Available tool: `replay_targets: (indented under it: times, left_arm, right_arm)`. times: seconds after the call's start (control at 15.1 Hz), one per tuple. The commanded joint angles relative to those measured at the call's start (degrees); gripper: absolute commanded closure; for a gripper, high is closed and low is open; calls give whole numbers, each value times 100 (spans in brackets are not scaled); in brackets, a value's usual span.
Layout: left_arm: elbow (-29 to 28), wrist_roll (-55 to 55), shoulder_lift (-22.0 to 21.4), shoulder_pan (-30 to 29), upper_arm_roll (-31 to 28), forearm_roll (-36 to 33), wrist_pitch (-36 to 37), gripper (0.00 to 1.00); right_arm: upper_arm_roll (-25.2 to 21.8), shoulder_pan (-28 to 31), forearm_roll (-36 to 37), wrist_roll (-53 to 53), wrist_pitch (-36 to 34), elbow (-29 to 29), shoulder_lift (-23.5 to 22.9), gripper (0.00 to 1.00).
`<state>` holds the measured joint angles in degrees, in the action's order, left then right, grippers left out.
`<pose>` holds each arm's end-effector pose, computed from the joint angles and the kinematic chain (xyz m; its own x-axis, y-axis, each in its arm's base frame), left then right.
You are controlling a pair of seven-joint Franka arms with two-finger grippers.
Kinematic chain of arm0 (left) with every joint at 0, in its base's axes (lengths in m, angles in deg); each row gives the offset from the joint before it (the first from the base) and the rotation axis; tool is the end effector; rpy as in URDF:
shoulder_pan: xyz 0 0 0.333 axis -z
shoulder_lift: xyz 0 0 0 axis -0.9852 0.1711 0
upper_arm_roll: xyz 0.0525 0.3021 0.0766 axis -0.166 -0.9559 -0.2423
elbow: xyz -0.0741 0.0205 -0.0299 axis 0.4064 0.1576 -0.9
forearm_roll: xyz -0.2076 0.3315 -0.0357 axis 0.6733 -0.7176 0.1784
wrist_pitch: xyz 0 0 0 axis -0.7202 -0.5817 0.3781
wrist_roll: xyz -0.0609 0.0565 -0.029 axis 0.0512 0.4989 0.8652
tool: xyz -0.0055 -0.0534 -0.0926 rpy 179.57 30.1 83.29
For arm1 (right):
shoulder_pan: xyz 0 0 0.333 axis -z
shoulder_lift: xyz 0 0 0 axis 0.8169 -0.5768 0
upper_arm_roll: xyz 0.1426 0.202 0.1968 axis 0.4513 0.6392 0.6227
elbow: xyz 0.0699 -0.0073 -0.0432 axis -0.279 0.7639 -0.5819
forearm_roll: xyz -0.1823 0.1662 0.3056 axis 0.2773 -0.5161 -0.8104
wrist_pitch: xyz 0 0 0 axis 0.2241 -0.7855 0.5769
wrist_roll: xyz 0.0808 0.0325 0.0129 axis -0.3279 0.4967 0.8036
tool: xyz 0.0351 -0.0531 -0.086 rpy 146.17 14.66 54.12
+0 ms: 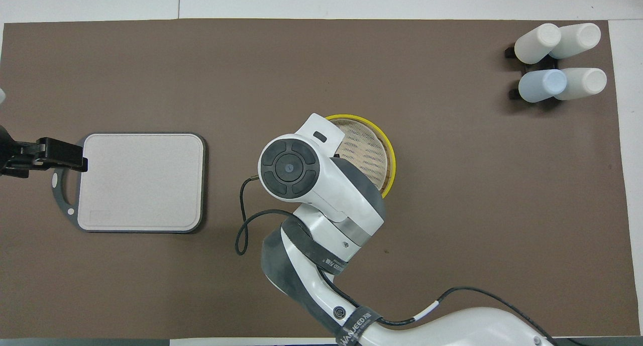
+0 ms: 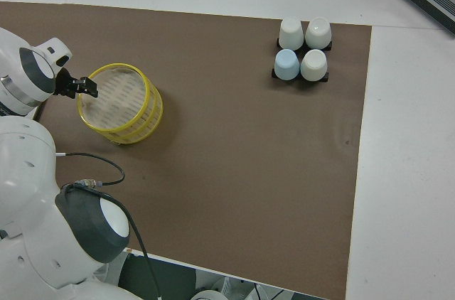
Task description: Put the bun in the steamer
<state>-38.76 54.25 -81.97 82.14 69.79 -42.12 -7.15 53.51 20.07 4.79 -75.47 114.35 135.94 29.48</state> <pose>0.5144 -0.0370 0.6218 0.9981 0.0146 -0.0591 0.0156 -0.9997 0.0175 0.5268 0.4244 0.4213 0.9852 0.1249 0.1173 0.1219 -0.9920 0.0328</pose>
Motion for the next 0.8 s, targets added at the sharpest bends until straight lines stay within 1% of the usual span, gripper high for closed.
replay_targets:
  times: [0.0, 0.27, 0.33, 0.53, 0.6, 0.73]
  left_arm:
    - [-8, -19, -86, -23, 4, -74, 93, 0]
    - [-8, -10, -86, -23, 4, -74, 93, 0]
    - [-8, -10, -86, -23, 4, -74, 93, 0]
    - [-8, -10, -86, -23, 4, -74, 93, 0]
    - [-8, -10, -86, -23, 4, -74, 93, 0]
    - [-8, -10, -94, -23, 4, -74, 93, 0]
  right_arm:
    - [60, 629, -44, 198, -549, 54, 538, 0]
    - [60, 1403, -53, 285, -1787, 72, 1232, 0]
    - [60, 1570, -62, 460, -2034, 72, 1382, 0]
    - [69, 2133, -88, 1521, -2903, 90, 1927, 0]
    - [60, 2291, -193, 1760, -3063, 98, 2050, 0]
    - [60, 2879, -710, 2068, -3196, 125, 2296, 0]
